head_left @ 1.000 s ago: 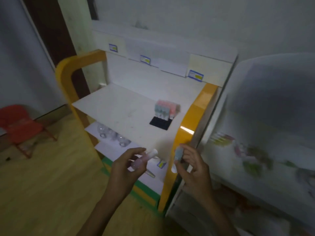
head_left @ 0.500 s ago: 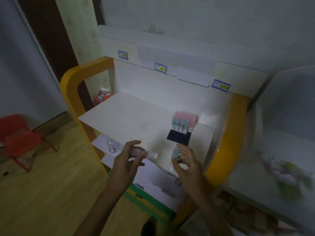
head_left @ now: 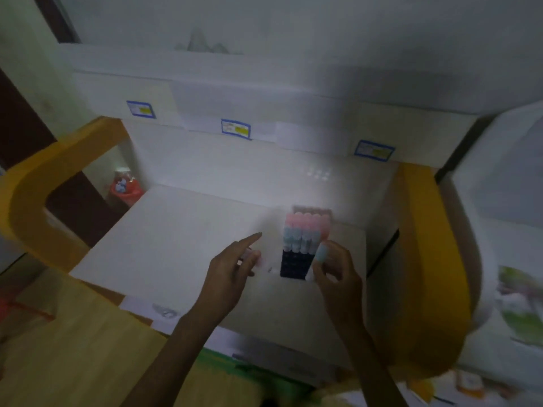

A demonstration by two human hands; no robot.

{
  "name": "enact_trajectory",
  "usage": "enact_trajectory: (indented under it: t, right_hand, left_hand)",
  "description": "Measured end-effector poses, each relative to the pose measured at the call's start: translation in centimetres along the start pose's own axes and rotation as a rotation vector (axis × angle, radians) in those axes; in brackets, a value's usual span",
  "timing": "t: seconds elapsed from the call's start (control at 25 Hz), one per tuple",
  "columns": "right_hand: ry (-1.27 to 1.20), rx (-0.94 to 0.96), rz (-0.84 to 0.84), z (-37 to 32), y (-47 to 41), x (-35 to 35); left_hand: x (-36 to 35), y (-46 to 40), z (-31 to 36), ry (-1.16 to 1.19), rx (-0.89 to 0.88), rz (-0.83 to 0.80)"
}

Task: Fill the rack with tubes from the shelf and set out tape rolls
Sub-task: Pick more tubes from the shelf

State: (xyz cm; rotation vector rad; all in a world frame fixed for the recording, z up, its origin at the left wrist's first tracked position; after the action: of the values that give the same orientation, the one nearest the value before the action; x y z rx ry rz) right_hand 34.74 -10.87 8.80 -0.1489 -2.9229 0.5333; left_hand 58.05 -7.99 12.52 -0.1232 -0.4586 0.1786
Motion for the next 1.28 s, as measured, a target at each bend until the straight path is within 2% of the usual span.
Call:
enact_trajectory:
  t: [0.24, 0.44, 0.68, 1.08, 1.28]
  right_hand:
    - [0.079, -0.077, 0.166, 3.1, -1.2, 2.2]
    - [0.135, -0.112, 0.269, 3.5, -1.8, 2.6]
    - [0.179, -0.142, 0.211, 4.1, -3.8, 1.0]
    - [0.235, -0.086, 0.116, 5.6, -4.9, 0.2]
    - [0.350, -0.042, 0.113, 5.6, -3.9, -0.4]
  left_hand:
    - [-1.7, -4.6, -0.9, 0.120, 0.062, -0.098]
    - [-2.0, -6.6, 0.0, 0.022, -0.106, -0.135]
    - [-2.5, -7.8, 0.0, 0.028, -0.172, -0.208]
    - [-3.0, -8.3, -0.8, 0.040, -0.166, -0.159]
    - [-3.3, -8.0, -0.2, 0.041, -0.201, -0.155]
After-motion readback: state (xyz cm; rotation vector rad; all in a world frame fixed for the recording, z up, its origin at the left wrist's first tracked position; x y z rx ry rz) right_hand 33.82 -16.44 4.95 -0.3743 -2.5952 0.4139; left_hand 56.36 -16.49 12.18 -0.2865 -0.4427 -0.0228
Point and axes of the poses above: each hand's wrist, its own y-axis away from the middle knuckle, its own x-axis out of the back of the hand, z = x × y, the point moved 10 cm from there along -y, towards the middle knuckle, and after that the axes turned 6 degrees about x, right-handed, at the moved point
